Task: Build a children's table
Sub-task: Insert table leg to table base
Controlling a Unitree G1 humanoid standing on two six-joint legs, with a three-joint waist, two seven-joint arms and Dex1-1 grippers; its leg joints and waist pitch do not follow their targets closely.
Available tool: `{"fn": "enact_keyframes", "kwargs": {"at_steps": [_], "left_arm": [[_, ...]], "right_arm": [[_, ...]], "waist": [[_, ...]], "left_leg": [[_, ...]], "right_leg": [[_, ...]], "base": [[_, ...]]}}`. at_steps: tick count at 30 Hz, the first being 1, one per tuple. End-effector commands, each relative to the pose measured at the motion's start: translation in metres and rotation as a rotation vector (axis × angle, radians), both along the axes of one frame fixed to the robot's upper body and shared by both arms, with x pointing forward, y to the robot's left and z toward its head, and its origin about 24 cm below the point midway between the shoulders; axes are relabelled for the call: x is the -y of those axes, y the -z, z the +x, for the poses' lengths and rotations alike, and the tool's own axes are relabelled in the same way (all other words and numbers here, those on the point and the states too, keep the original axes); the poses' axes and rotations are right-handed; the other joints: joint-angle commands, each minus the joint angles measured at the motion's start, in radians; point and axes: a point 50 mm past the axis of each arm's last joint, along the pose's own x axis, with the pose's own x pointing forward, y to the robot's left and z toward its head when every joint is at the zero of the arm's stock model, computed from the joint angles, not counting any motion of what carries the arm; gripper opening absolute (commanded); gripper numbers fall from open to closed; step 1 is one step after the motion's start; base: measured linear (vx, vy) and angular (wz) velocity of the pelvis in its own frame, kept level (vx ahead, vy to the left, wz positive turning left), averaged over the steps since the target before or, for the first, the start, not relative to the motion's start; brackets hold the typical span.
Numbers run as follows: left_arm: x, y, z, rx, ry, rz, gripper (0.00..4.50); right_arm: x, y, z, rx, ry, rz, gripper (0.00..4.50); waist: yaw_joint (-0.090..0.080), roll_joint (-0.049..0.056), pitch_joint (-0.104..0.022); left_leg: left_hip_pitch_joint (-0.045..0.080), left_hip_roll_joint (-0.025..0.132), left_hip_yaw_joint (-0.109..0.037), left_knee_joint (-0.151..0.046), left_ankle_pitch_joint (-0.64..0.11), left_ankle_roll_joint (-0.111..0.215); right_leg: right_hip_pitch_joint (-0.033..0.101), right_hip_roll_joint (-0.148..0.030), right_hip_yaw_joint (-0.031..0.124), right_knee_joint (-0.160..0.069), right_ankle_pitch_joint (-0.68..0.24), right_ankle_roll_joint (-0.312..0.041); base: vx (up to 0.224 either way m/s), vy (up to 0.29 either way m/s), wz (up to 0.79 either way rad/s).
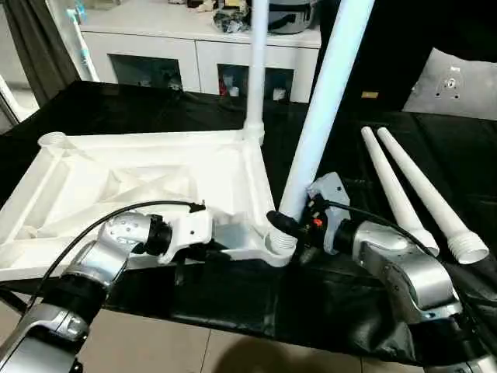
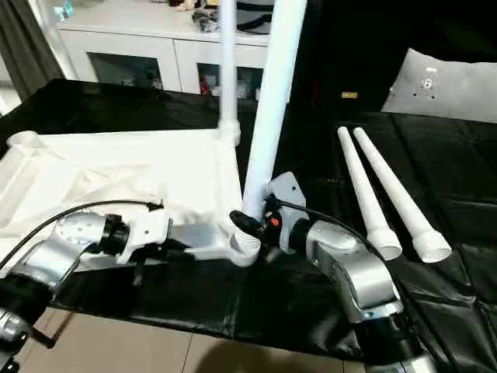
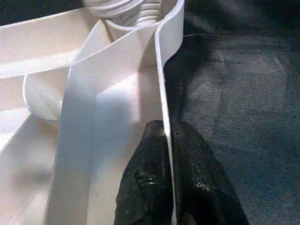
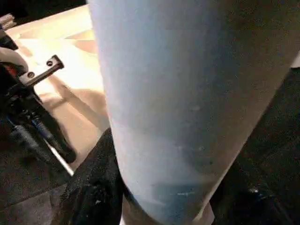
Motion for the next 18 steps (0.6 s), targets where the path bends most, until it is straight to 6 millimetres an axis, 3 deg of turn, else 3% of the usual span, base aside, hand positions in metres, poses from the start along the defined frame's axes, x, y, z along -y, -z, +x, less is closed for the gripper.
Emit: {"fn": "enact_keyframes", "kwargs": {"at_steps": [1, 8, 9, 12, 16, 18], "left_arm": [[0.012, 0.011, -0.007, -0.010, 0.056, 0.002, 0.00], [0.001, 0.013, -0.003, 0.045, -0.005, 0.058, 0.00], [-0.001, 0.012, -0.002, 0.042, -0.011, 0.047, 0.00], [0.000, 0.010, -0.002, 0.012, -0.010, 0.023, 0.00], [0.002, 0.008, -0.004, -0.024, 0.011, -0.011, 0.00], [0.002, 0.008, -0.005, -0.032, 0.019, -0.016, 0.00]], "right_arm": [[-0.002, 0.013, -0.004, -0.066, -0.037, -0.027, 1.92], [0.002, 0.009, -0.009, -0.074, -0.062, -0.040, 1.92], [0.003, 0.009, -0.010, -0.080, -0.077, -0.055, 1.92], [0.005, 0.011, -0.011, -0.087, -0.085, -0.071, 1.92], [0.006, 0.016, -0.008, -0.102, -0.066, -0.083, 1.92], [0.006, 0.017, -0.007, -0.106, -0.063, -0.085, 1.92]], "waist": [[-0.004, -0.013, -0.054], [-0.003, -0.012, -0.049], [-0.007, -0.012, -0.048], [-0.010, -0.014, -0.051], [-0.013, -0.013, -0.053], [-0.014, -0.012, -0.054]], "left_leg": [[0.004, 0.035, -0.012, -0.075, -0.245, 0.007], [0.018, 0.032, -0.013, -0.073, -0.300, 0.000], [0.013, 0.031, -0.016, -0.076, -0.318, -0.001], [0.014, 0.029, -0.017, -0.074, -0.323, 0.000], [0.011, 0.031, -0.018, -0.077, -0.308, 0.004], [0.009, 0.036, -0.017, -0.080, -0.292, 0.007]], "right_leg": [[0.036, -0.080, 0.047, -0.094, -0.540, -0.073], [0.025, -0.078, 0.042, -0.109, -0.634, -0.037], [0.028, -0.078, 0.039, -0.111, -0.648, -0.029], [0.029, -0.082, 0.035, -0.116, -0.669, -0.020], [0.031, -0.082, 0.036, -0.114, -0.636, -0.032], [0.033, -0.081, 0.041, -0.106, -0.574, -0.059]], "base": [[0.000, 0.000, 0.00], [0.000, 0.000, 0.00], [0.000, 0.000, 0.00], [0.000, 0.000, 0.00], [0.000, 0.000, 0.00], [0.000, 0.000, 0.00]]}}
